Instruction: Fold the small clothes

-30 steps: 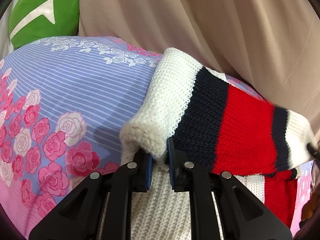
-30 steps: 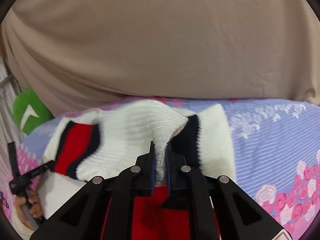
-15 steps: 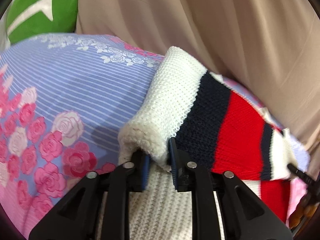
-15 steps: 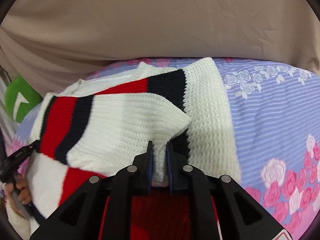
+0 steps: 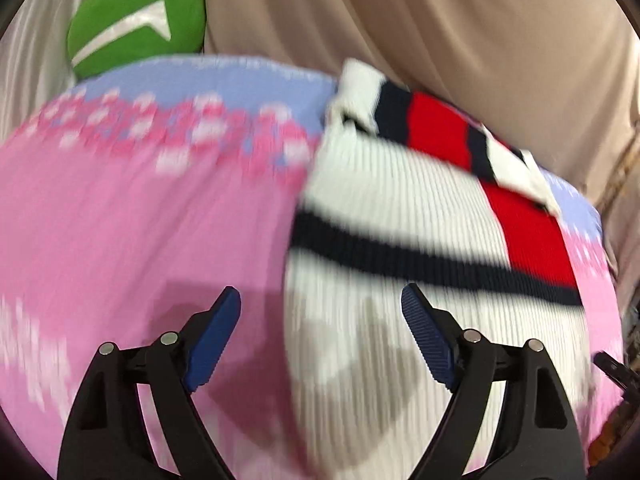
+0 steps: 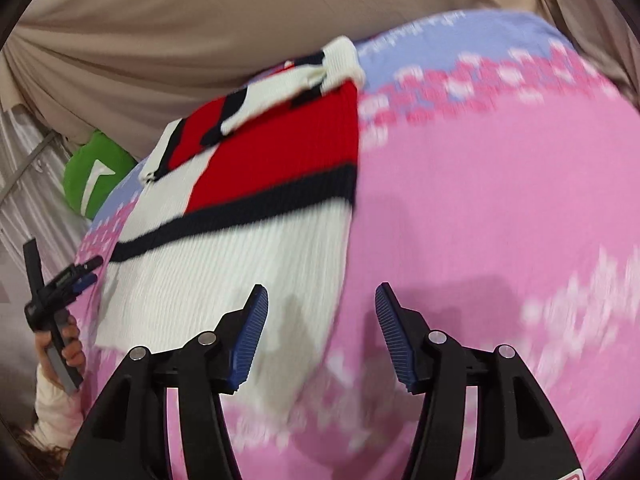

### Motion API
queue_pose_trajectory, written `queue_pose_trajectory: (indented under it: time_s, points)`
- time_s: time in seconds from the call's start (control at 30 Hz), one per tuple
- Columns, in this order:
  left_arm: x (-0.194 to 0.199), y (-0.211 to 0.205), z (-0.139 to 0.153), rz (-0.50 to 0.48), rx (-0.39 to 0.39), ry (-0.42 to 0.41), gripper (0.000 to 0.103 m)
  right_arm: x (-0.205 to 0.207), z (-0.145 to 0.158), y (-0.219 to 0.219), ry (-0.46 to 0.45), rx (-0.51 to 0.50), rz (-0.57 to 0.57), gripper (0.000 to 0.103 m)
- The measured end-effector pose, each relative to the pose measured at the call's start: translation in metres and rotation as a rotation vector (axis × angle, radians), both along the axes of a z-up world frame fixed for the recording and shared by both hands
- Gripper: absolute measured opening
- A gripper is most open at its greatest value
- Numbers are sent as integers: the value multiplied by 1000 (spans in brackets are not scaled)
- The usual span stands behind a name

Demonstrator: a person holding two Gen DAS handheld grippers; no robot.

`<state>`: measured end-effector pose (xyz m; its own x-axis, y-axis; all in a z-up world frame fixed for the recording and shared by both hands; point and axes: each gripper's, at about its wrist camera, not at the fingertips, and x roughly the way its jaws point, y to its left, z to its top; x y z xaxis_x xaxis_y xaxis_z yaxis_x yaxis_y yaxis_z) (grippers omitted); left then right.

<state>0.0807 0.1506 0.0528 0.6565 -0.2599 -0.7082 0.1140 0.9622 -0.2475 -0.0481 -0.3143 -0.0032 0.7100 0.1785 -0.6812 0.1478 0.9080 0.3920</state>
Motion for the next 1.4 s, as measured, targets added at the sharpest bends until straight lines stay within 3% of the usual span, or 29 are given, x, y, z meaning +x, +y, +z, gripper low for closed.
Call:
queue_pose_trajectory:
  time_s: [0.07, 0.13, 0.2, 0.27, 0.47, 0.57, 0.6, 0.63, 0.7, 0.73, 0.77, 0.83, 0.87, 0.9, 1.0, 1.13, 1.27, 1.4]
  points:
    - [-25, 3, -8, -23, -40, 1, 80, -18, -5, 11, -14, 16, -13, 57]
    - [-41, 1, -17, -25, -80, 15, 80, -23, -1, 21, -28, -36, -25, 58]
    - [-53, -2, -19, -7, -84, -9, 81, -24, 0, 29, -42, -5, 4, 59]
    - [-58, -8, -20, -23, -101, -1, 84, -19, -4, 38, -29, 26, 41, 59]
    - [-58, -19, -21, -35, -114, 3, 85, -14, -2, 63, -21, -59, 77, 62]
    - [-53, -22, -21, -46, -131, 10, 84, -9, -2, 67, -25, -23, 101, 63]
    - [-52, -24, -20, -48, -131, 11, 82, -7, -2, 68, -26, -11, 104, 63]
    - [-51, -25, -20, -55, -135, 14, 73, -5, -2, 69, -29, 5, 111, 63]
    - [-49, -28, -20, -60, -137, 25, 55, -2, -2, 71, -31, 12, 114, 62]
    - [-46, -28, -21, -61, -147, 39, 40, -2, -1, 72, -32, 10, 112, 59]
    - [-44, -28, -22, -63, -160, 55, 24, 0, -2, 74, -25, 9, 115, 50]
    - [-40, -26, -25, -57, -190, 74, 13, 1, -2, 76, -17, -5, 101, 33]
    - [-38, -24, -25, -46, -205, 84, 10, 2, -4, 77, -10, 15, 115, 13]
    - [-39, -22, -23, -41, -216, 86, 9, 2, -4, 77, -11, 29, 112, 8]
    - [-48, -19, -8, -33, -223, 54, 7, -12, 6, 79, -72, 34, 79, 6]
    - [-80, -17, 23, -71, -224, -48, 6, -49, 32, 83, -214, 43, 73, 5]
    - [-126, -18, 52, -134, -205, -183, 6, -91, 52, 82, -323, 57, 94, 4]
    - [-174, -13, 70, -205, -225, -266, 5, -148, 69, 78, -460, 61, 138, 4]
